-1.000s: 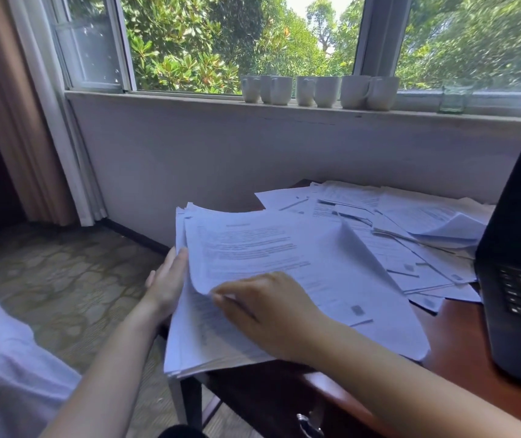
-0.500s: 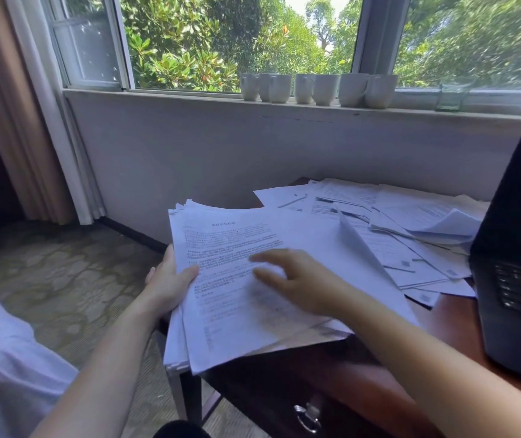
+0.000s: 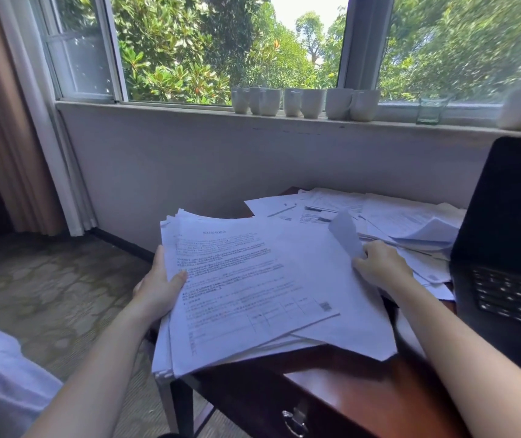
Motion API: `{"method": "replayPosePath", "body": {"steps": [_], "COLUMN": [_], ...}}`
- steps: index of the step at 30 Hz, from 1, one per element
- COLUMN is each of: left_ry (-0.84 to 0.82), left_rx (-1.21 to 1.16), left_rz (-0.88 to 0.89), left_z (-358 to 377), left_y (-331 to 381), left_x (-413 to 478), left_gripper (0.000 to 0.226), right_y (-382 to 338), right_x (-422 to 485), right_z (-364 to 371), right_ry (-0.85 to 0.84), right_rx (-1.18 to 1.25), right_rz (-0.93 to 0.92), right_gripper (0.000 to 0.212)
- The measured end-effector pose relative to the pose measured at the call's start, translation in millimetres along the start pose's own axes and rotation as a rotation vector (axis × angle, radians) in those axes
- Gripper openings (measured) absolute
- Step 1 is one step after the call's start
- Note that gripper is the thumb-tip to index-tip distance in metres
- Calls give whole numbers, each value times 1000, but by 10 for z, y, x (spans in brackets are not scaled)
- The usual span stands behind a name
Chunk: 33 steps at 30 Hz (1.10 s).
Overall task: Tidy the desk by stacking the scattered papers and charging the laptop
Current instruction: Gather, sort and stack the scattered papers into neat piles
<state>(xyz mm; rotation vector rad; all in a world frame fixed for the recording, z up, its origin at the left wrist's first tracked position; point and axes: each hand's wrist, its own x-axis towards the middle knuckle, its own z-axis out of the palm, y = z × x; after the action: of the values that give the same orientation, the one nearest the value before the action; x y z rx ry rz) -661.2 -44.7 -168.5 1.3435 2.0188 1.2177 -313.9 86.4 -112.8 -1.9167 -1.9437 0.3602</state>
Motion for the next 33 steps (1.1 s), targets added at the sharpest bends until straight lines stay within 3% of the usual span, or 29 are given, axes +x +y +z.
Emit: {"method": "replayPosePath", "body": {"steps": [5, 8, 11, 15, 19, 22, 28, 30, 33], "left_ry": [-22, -11, 10, 28, 51, 53, 50, 71, 64], "left_rx": [36, 49, 55, 53, 74, 118, 123, -32, -480], "left_rz": [-16, -27, -39, -50, -62, -92, -116, -133, -195], "left_z": [-19, -6, 13, 41, 51, 59, 60, 51, 23], "left_y": [41, 47, 31, 70, 198, 272, 289, 259, 324], "left_x": [-8, -8, 11, -16, -89, -129, -116, -72, -101], "left_gripper": [49, 48, 46, 49, 61, 80, 76, 72, 61], "right_y": [75, 84, 2, -210, -544, -781, -1014, -941, -729], "right_x": [102, 146, 231, 403, 402, 332, -134, -299, -389], "right_z": [-98, -122, -146, -248, -426, -504, -268, -66, 270], "right_ry": [204, 329, 379, 455, 553, 579, 494, 393, 203], "right_rx": [487, 637, 785, 938, 983, 1036, 731, 575, 416], "right_rz": [71, 103, 168, 202, -74, -331, -897, -1050, -1153], "right_gripper": [24, 21, 36, 38, 21, 29, 22, 27, 34]}}
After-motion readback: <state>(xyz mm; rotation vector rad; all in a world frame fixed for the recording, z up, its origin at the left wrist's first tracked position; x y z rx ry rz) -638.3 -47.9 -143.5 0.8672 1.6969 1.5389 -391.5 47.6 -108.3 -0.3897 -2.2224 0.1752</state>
